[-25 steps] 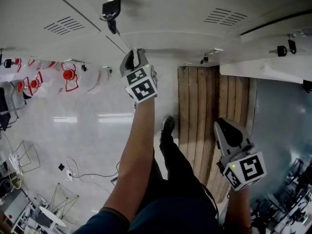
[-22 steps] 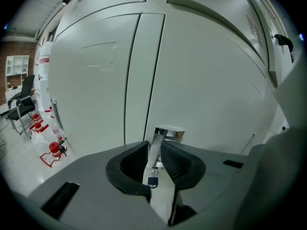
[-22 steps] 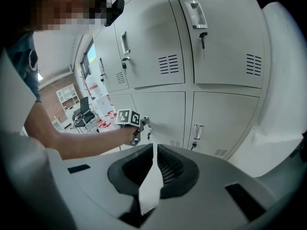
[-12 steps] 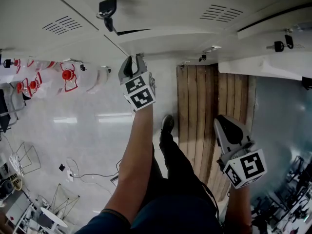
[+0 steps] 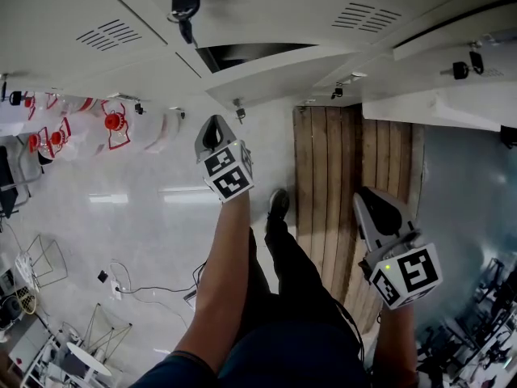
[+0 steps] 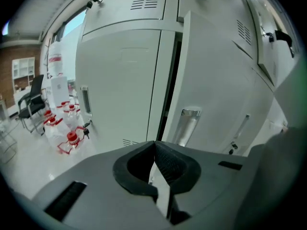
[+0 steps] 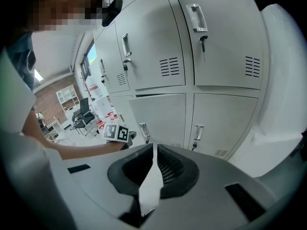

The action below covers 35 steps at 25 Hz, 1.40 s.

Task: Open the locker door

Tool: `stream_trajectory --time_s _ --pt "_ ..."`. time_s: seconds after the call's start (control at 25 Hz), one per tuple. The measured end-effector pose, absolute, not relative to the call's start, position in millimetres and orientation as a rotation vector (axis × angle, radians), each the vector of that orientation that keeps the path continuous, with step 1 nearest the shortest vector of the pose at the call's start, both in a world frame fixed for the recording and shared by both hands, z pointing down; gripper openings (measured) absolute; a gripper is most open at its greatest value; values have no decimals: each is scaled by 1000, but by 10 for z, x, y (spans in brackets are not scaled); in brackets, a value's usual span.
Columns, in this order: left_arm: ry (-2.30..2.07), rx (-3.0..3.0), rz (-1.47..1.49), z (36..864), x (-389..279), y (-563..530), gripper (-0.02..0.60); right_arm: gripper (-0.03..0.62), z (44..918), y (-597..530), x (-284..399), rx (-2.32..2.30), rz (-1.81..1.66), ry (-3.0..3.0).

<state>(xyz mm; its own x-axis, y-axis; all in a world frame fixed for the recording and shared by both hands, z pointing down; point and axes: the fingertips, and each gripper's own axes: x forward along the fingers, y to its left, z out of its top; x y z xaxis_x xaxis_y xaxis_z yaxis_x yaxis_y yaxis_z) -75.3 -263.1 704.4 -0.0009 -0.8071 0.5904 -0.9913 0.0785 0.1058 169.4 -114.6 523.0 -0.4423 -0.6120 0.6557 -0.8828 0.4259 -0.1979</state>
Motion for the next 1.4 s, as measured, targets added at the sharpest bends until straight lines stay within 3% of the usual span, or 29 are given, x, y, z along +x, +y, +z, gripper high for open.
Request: stream_trajectory --time_s 0.12,0.2,0.4,0.52,0.68,1.4 --pt "-1703 2021 463 7020 -620 -2486 31 38 5254 -1137 1658 1248 729 -2196" --pt "-1578 2179 481 7016 -482 -2464 106 38 5271 -1142 1610 1237 729 -2203" --pt "-1474 2317 490 6927 -520 -2677 216 38 5254 -1142 1460 1208 723 -2223" --pt "-1369 2420 484 6832 -423 -2792 213 38 5264 -1120 1464 1206 725 -2213" --pt "-1362 2427 518 6813 -458 -2885 121 38 5262 -1113 1491 1220 729 -2200" --pt "-1297 2443 591 6846 -339 -2332 94 38 5212 -1095 1409 1237 740 -2219"
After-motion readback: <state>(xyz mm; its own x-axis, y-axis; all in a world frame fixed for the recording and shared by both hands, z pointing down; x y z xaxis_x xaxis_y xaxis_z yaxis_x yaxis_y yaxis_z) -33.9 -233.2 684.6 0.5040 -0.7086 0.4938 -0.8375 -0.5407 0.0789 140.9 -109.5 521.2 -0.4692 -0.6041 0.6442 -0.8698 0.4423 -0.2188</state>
